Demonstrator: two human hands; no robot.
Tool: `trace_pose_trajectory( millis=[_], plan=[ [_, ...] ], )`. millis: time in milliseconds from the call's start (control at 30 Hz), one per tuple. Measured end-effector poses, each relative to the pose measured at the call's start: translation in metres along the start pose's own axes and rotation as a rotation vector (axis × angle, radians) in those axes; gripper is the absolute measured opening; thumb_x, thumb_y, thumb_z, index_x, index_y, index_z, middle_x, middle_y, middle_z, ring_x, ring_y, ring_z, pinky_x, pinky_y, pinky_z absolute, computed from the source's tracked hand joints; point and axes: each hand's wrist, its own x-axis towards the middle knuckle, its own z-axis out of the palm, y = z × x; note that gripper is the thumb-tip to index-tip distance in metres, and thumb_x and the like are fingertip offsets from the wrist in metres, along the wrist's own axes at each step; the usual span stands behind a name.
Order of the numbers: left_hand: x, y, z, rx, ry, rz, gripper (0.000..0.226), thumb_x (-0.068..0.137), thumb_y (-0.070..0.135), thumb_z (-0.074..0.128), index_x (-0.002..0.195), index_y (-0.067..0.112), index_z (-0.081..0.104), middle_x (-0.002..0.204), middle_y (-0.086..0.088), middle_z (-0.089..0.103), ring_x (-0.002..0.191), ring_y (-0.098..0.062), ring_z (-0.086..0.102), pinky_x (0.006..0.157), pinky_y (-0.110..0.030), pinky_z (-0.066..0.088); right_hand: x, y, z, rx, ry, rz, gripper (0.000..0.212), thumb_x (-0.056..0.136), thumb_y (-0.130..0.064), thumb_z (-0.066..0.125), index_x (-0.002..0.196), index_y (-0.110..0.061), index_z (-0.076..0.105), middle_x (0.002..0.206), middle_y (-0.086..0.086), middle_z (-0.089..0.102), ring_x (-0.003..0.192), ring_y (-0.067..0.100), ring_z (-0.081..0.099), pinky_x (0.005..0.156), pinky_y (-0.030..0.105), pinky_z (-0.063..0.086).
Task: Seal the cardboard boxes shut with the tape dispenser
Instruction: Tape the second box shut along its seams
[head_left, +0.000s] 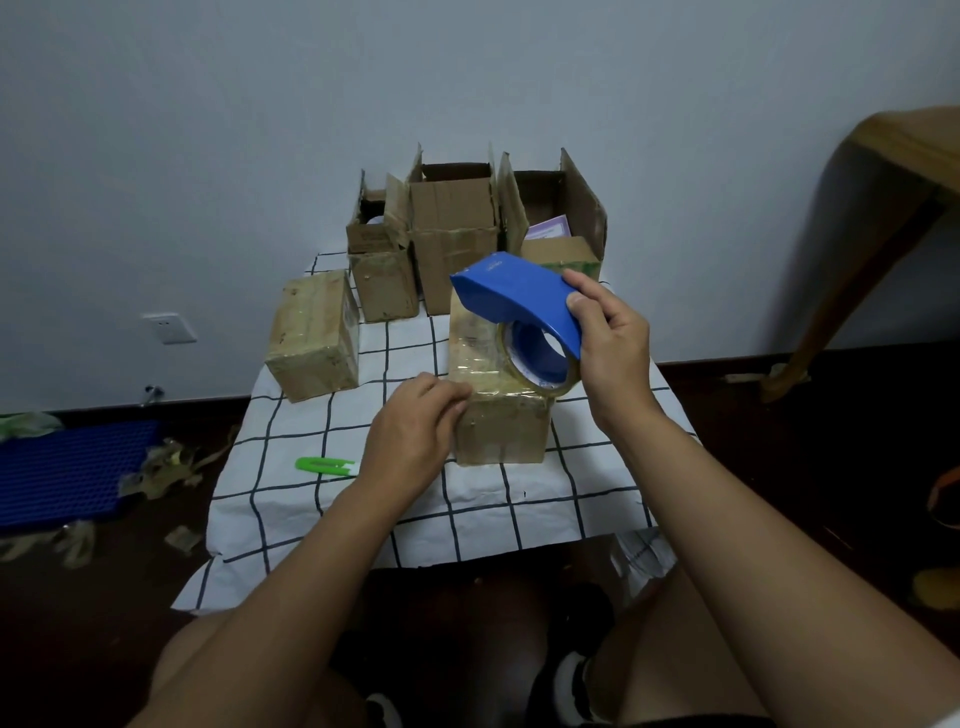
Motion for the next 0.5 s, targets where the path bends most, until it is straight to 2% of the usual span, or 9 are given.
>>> trace_pose_trajectory(
  millis=[200, 333, 500],
  plan=[
    [-0.002, -0.004, -0.004, -0.063, -0.015, -0.003, 0.019, 0.093, 0.008, 0.063, 0.110, 0.012, 0.071, 0.096, -0.001, 0.066, 0.086, -0.018, 0.062, 0.074, -0.028, 0.048, -0.001, 0.001, -0.001, 0.007, 0.000, -0.006, 0.024, 0.101, -0.022, 0.055, 0.108, -0.041, 0.068, 0.116, -0.005, 0.065, 0.105, 0.014, 0.062, 0.081, 0.023, 0.056],
    [0.007, -0.017, -0.011, 0.012, -0.147, 0.067, 0.021, 0.093, 0.013, 0.063, 0.114, 0.017, 0.068, 0.102, 0.003, 0.070, 0.092, -0.018, 0.062, 0.077, -0.029, 0.048, 0.000, 0.000, -0.001, 0.012, 0.000, -0.009, 0.025, 0.101, -0.021, 0.055, 0.107, -0.041, 0.068, 0.112, -0.012, 0.065, 0.104, 0.012, 0.062, 0.080, 0.022, 0.057],
    [0.018, -0.021, -0.011, 0.000, -0.238, 0.080, 0.006, 0.094, 0.014, 0.062, 0.100, 0.014, 0.063, 0.094, 0.003, 0.071, 0.086, -0.020, 0.065, 0.071, -0.036, 0.053, 0.000, 0.000, -0.001, 0.001, -0.008, -0.019, 0.026, 0.101, -0.020, 0.055, 0.106, -0.043, 0.067, 0.109, -0.015, 0.065, 0.102, 0.009, 0.063, 0.081, 0.023, 0.057]
  ],
)
